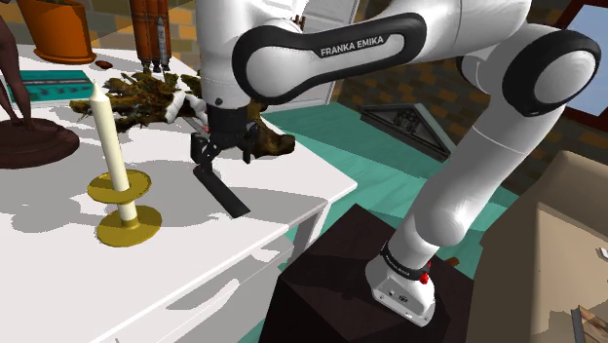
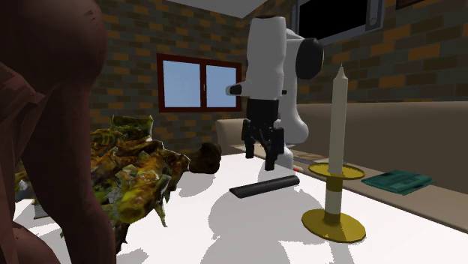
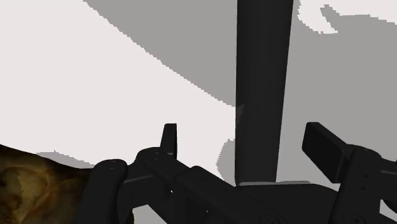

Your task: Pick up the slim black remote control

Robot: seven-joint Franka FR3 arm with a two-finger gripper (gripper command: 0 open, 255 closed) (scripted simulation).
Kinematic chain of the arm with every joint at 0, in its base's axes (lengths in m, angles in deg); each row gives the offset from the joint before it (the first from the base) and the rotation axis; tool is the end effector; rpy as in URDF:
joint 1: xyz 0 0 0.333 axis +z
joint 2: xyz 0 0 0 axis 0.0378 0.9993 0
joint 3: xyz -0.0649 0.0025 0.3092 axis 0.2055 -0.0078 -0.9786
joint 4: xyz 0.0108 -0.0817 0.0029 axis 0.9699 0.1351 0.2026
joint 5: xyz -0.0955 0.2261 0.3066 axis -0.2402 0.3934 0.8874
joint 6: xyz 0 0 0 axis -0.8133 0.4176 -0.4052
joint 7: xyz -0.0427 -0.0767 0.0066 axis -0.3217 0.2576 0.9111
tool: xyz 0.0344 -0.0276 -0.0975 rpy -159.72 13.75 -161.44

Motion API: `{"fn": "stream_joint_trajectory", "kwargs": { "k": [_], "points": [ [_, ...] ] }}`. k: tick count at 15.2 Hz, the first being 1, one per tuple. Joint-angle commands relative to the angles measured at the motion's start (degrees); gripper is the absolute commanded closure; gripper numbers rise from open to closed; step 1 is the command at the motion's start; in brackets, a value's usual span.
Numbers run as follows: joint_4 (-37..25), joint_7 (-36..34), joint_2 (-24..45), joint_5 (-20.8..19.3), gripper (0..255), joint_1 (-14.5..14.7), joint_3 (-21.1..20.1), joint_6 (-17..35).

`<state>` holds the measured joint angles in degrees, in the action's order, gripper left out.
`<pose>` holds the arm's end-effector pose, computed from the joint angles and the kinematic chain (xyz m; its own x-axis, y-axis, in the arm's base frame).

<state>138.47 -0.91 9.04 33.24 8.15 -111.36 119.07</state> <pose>0.4270 0.3250 0.4656 0.9886 -0.1505 0.0055 -0.1504 -0.9851 0.0833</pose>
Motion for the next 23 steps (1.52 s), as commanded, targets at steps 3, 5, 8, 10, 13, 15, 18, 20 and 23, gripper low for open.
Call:
{"fn": "stream_joint_trajectory", "kwargs": {
  "k": [3, 5, 8, 10, 13, 15, 18, 20, 23],
  "points": [
    [-4.02, -4.29, 5.48, -3.05, 0, 0.93, -1.13, 0.67],
    [-2.95, -4.58, 5.96, -3.37, 0, 0.98, -1.12, 2.12],
    [-1.44, -5.07, 6.76, -3.93, 0, 1.06, -1.10, 4.28],
    [-0.70, -5.35, 7.23, -4.26, 0, 1.10, -1.09, 5.40],
    [-0.74, -5.36, 7.22, -4.25, 255, 1.12, -1.10, 5.35],
    [-0.65, -5.36, 7.20, -4.24, 255, 1.11, -1.10, 5.42],
    [-0.66, -5.34, 7.22, -4.25, 255, 1.10, -1.09, 5.42],
    [-0.68, -5.37, 7.31, -4.31, 255, 1.10, -1.08, 5.48],
    [-1.65, -5.00, 6.64, -3.84, 255, 1.03, -1.12, 3.98]
  ]
}}
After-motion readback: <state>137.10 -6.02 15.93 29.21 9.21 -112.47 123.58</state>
